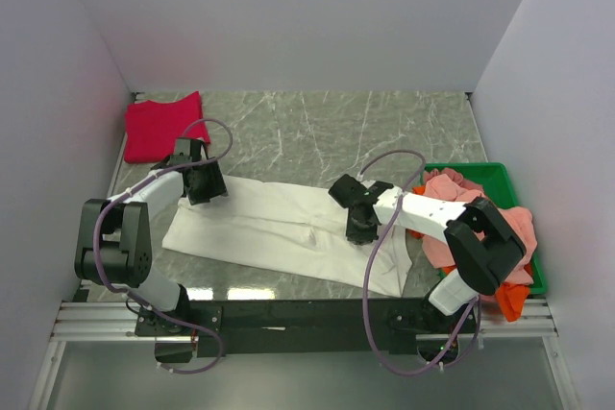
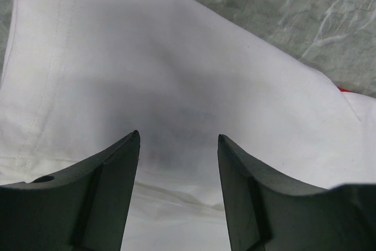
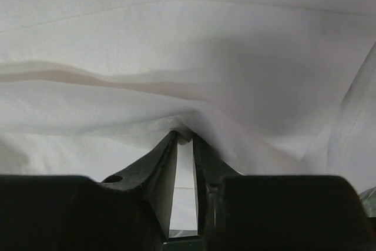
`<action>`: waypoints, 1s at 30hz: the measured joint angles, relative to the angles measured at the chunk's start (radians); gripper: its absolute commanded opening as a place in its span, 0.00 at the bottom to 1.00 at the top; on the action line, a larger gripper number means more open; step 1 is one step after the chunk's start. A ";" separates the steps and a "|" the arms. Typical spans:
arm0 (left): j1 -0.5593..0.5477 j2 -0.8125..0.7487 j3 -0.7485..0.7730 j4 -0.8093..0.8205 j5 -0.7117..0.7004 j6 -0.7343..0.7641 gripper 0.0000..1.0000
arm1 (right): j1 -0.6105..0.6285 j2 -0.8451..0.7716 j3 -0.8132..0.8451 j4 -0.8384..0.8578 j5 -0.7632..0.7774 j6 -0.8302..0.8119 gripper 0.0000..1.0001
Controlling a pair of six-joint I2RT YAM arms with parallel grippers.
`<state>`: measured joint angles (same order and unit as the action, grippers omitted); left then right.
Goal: Fold and stack the t-shirts
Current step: Fold the tshirt
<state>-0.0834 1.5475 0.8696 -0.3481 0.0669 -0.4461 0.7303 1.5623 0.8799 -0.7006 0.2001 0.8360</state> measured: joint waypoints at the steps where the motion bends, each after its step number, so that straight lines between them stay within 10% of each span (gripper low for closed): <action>1: 0.000 0.000 0.000 0.000 0.000 0.000 0.61 | 0.000 0.000 0.003 -0.001 0.005 0.000 0.24; 13: 0.000 0.000 -0.006 0.006 0.017 0.000 0.61 | 0.000 0.000 0.021 -0.008 0.030 -0.014 0.10; 30: 0.000 0.000 -0.011 0.008 0.020 0.000 0.61 | -0.003 0.014 0.007 0.017 0.014 -0.014 0.26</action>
<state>-0.0834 1.5475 0.8581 -0.3405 0.0872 -0.4465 0.7277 1.5761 0.8867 -0.6838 0.2146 0.8223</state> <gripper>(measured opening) 0.611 0.253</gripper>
